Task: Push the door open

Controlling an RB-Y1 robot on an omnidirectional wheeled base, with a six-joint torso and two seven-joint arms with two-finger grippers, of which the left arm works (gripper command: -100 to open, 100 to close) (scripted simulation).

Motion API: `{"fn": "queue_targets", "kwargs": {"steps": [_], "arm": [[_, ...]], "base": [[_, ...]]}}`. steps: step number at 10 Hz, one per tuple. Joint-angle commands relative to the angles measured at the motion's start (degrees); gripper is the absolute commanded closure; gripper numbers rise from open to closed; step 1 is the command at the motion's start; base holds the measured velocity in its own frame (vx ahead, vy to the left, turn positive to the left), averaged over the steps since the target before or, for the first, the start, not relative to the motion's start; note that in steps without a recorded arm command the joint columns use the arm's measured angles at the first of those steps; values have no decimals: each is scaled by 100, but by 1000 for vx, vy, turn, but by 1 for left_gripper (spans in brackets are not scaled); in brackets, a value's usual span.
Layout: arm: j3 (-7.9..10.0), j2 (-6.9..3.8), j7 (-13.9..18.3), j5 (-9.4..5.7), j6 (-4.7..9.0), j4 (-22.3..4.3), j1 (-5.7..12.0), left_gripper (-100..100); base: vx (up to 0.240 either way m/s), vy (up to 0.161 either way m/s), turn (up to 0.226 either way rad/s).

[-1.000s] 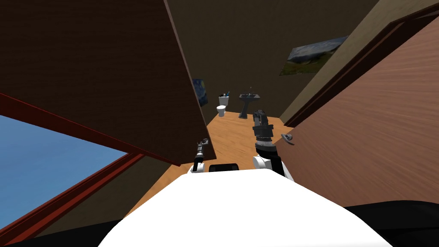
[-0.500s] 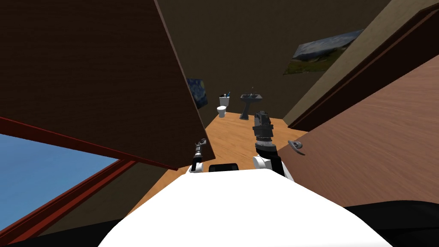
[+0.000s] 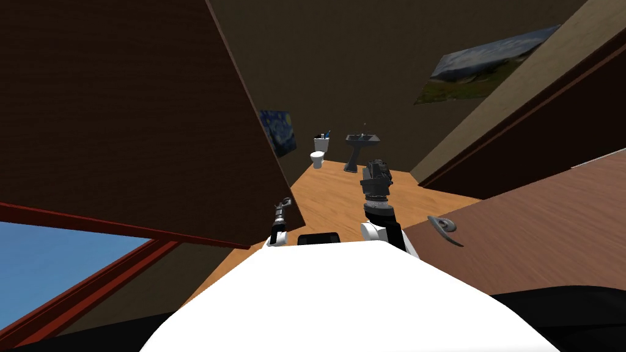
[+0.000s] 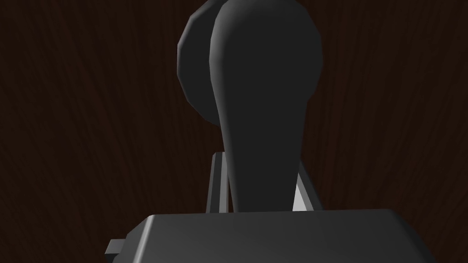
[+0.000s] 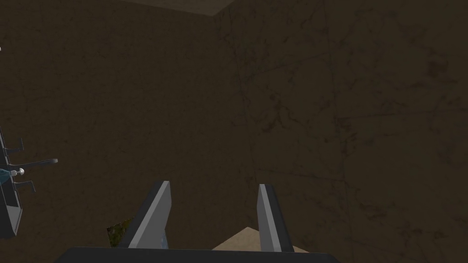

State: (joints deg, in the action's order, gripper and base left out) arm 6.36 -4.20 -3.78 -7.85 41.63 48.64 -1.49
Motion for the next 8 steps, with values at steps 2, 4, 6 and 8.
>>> {"fn": "queue_targets", "kwargs": {"steps": [2, 4, 6, 8], "arm": [[236, -92, -47, -103, 83, -10, 3, 100], [370, -87, -86, -168, 89, -25, 11, 100], [500, -68, -125, -231, 94, -40, 18, 100], [651, -29, -169, -304, 100, -57, 27, 100]], "base": [[212, -49, 52], [179, -58, 70], [193, -67, 76], [203, -70, 81]]}}
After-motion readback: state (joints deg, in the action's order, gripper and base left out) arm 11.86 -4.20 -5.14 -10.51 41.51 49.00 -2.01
